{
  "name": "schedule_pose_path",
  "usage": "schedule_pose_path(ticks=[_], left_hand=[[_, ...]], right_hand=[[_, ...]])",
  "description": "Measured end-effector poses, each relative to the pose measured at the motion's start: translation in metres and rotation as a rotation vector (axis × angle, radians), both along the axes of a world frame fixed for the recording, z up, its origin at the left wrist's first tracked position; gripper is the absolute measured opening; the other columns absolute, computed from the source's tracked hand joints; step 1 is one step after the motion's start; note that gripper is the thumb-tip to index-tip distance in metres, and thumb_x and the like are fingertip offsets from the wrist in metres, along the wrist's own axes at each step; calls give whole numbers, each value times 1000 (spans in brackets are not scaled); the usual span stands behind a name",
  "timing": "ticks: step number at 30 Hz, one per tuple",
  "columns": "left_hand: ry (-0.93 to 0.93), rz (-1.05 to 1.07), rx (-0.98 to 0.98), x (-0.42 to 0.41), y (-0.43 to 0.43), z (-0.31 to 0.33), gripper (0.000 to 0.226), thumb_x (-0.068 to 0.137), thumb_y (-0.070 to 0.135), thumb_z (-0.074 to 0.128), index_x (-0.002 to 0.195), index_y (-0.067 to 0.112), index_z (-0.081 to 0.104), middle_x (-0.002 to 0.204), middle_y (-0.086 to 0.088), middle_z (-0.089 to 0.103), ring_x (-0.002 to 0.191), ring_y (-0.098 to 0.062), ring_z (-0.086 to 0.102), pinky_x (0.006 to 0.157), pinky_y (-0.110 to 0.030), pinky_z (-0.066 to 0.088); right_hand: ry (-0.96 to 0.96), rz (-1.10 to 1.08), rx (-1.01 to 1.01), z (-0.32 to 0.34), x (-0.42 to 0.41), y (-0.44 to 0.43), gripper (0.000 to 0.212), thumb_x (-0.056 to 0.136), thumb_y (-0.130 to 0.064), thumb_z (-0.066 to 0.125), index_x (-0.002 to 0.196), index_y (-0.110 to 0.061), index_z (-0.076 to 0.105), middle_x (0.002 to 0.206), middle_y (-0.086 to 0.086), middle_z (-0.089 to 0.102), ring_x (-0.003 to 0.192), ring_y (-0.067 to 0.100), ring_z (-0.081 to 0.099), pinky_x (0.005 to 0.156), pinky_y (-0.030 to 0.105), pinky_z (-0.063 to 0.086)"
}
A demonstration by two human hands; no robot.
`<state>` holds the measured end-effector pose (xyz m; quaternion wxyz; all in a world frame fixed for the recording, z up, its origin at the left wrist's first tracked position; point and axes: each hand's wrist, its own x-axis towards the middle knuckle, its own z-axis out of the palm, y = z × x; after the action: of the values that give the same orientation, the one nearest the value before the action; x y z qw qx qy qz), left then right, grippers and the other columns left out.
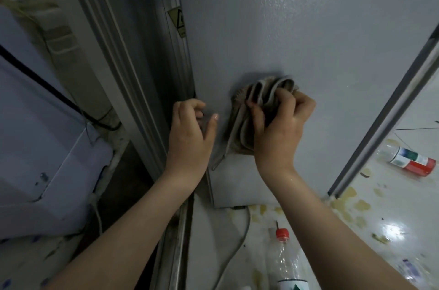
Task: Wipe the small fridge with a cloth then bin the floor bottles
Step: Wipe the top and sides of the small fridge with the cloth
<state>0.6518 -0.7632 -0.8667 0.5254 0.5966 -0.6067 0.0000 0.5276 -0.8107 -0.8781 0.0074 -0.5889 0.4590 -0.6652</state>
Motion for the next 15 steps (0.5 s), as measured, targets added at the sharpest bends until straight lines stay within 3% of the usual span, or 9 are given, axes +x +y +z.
schedule_pose_path(ticks=[3,6,9,11,15], left_hand=[[57,-26,32,2,2,-11,20,90,15,57,105,13,44,100,-2,40,77,-2,47,70,-7,41],[87,-56,28,4,1,-17,18,91,11,54,102,18,43,100,-5,44,81,7,46,72,-4,39],[124,-68,41,6,-1,-18,14,94,11,48,104,20,42,105,-10,49,85,-1,49,73,-7,40],[153,-93,54,6,-1,-19,15,95,11,46,103,22,41,108,-11,49,86,-5,50,73,-9,43],[134,-83,32,5,-2,-21,15,94,7,46,101,20,41,106,-12,48,84,2,48,74,-6,40]], right_hand=[[-8,6,64,-8,14,8,42,77,-16,68,107,-22,39,103,22,46,86,36,53,75,39,49],[-36,29,56,-3,28,10,39,77,-22,62,108,-20,38,104,21,44,85,35,52,75,37,47],[-101,15,43,0,41,9,44,77,-30,56,111,-5,45,103,22,45,90,31,46,77,41,48],[-129,6,29,3,47,8,51,79,-38,56,105,5,51,100,22,46,92,25,40,78,41,46],[-128,-52,-32,5,49,0,50,82,-43,57,92,6,54,88,20,48,85,23,38,70,42,45]])
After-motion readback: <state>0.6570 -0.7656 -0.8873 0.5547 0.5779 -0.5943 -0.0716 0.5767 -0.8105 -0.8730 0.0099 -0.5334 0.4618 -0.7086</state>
